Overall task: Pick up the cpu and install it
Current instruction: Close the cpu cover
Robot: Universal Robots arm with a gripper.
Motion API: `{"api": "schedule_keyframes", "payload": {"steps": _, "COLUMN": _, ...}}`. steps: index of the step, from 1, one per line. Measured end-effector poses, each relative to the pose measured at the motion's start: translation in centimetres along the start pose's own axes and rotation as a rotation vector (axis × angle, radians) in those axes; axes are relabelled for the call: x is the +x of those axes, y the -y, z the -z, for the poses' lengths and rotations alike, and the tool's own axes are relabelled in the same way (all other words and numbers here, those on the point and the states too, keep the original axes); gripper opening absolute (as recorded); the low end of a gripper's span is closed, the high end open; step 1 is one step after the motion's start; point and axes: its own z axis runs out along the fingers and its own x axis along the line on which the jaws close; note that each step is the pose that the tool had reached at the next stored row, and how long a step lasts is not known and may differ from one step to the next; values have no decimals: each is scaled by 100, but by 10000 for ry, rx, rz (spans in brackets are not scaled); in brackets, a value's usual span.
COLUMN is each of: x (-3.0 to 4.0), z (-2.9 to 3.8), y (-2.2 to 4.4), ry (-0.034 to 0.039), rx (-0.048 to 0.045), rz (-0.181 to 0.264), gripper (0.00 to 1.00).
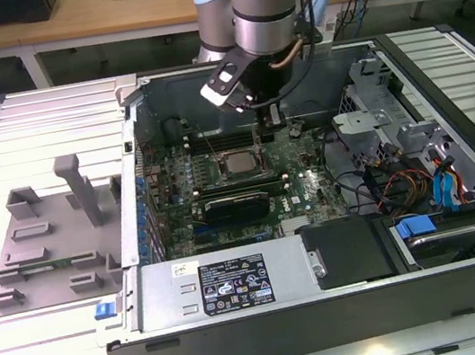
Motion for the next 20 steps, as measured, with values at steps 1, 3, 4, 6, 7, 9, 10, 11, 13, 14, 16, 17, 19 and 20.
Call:
{"api": "schedule_keyframes", "payload": {"steps": 1, "x": 1, "z": 2, "y": 73, "ry": -11, "rx": 0, "rz": -3, "gripper": 11}}
{"api": "schedule_keyframes", "payload": {"steps": 3, "x": 1, "z": 2, "y": 88, "ry": -13, "rx": -1, "rz": -2, "gripper": 11}}
{"api": "schedule_keyframes", "payload": {"steps": 4, "x": 1, "z": 2, "y": 90, "ry": -12, "rx": 0, "rz": -4, "gripper": 11}}
{"api": "schedule_keyframes", "payload": {"steps": 6, "x": 1, "z": -3, "y": 115, "ry": -12, "rx": 1, "rz": -3, "gripper": 11}}
{"api": "schedule_keyframes", "payload": {"steps": 7, "x": 1, "z": -6, "y": 129, "ry": -13, "rx": 0, "rz": -1, "gripper": 11}}
{"api": "schedule_keyframes", "payload": {"steps": 9, "x": 1, "z": -16, "y": 169, "ry": -13, "rx": 0, "rz": -1, "gripper": 11}}
{"api": "schedule_keyframes", "payload": {"steps": 10, "x": 0, "z": -21, "y": 179, "ry": -13, "rx": 0, "rz": 0, "gripper": 11}}
{"api": "schedule_keyframes", "payload": {"steps": 11, "x": -2, "z": -30, "y": 194, "ry": -13, "rx": 3, "rz": 0, "gripper": 11}}
{"api": "schedule_keyframes", "payload": {"steps": 13, "x": -5, "z": -59, "y": 267, "ry": -13, "rx": 8, "rz": 1, "gripper": 11}}
{"api": "schedule_keyframes", "payload": {"steps": 14, "x": -6, "z": -62, "y": 277, "ry": -10, "rx": 12, "rz": 4, "gripper": 11}}
{"api": "schedule_keyframes", "payload": {"steps": 16, "x": -5, "z": -63, "y": 277, "ry": -12, "rx": 12, "rz": 7, "gripper": 11}}
{"api": "schedule_keyframes", "payload": {"steps": 17, "x": -5, "z": -63, "y": 277, "ry": -14, "rx": 14, "rz": 66, "gripper": 11}}
{"api": "schedule_keyframes", "payload": {"steps": 19, "x": -5, "z": -64, "y": 277, "ry": -22, "rx": 20, "rz": 322, "gripper": 11}}
{"api": "schedule_keyframes", "payload": {"steps": 20, "x": -5, "z": -63, "y": 277, "ry": -30, "rx": 27, "rz": 607, "gripper": 11}}
